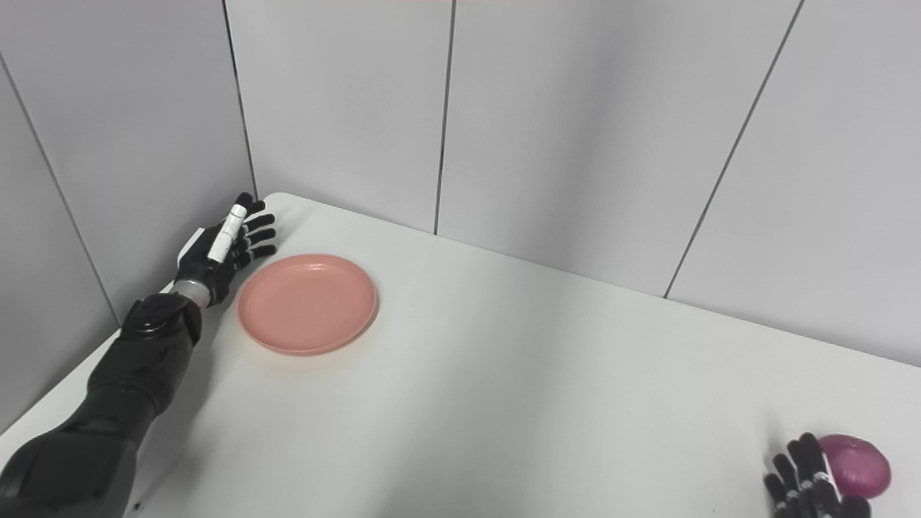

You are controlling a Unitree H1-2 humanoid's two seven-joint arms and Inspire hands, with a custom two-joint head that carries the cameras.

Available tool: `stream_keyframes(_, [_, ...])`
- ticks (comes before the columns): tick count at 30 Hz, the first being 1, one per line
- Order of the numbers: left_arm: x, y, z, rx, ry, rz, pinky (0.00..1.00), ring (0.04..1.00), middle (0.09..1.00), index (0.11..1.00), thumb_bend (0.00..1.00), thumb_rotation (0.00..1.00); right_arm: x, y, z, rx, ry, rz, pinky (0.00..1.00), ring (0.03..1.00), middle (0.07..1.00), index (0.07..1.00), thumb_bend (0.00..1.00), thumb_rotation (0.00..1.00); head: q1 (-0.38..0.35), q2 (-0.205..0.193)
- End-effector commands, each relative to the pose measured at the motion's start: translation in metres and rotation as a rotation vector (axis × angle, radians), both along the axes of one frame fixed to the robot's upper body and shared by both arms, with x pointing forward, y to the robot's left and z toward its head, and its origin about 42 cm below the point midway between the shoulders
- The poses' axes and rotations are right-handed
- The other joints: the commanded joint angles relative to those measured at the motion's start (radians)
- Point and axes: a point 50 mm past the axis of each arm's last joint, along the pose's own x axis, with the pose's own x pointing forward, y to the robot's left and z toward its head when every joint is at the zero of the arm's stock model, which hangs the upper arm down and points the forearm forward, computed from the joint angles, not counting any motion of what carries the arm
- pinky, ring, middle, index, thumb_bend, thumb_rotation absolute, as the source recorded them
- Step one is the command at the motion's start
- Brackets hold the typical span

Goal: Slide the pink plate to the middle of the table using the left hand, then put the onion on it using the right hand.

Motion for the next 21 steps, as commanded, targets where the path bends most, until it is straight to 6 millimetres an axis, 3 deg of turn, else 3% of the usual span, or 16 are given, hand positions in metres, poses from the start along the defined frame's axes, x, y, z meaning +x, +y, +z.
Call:
stream_keyframes(1, [0.005,0.015,0.021,0.044,-0.041,0.012,0.82,0.856,0.866,0.868,0.93,0.84,-0.037,0.012,-0.049,0.080,0.179,-0.010,1.00,1.000,1.000,1.000,0.94,1.00,0.000,0.001])
stream_keyframes(3, [0.004,0.015,0.016,0.029,-0.037,0.021,0.82,0.852,0.868,0.877,0.93,0.85,-0.037,0.012,-0.048,0.078,0.179,-0.011,1.00,1.000,1.000,1.000,0.94,1.00,0.001,0.002])
stream_keyframes(7, [0.003,0.013,0.005,-0.025,-0.023,0.037,0.79,0.816,0.819,0.814,0.95,0.81,-0.037,0.012,-0.048,0.075,0.180,-0.016,1.00,1.000,1.000,0.996,0.95,1.00,-0.004,0.005])
stream_keyframes(21, [-0.001,0.004,-0.012,-0.052,-0.004,0.023,0.76,0.823,0.822,0.851,0.91,0.81,-0.038,0.014,-0.046,0.075,0.180,-0.023,1.00,0.984,0.966,0.946,0.96,1.00,-0.009,0.009])
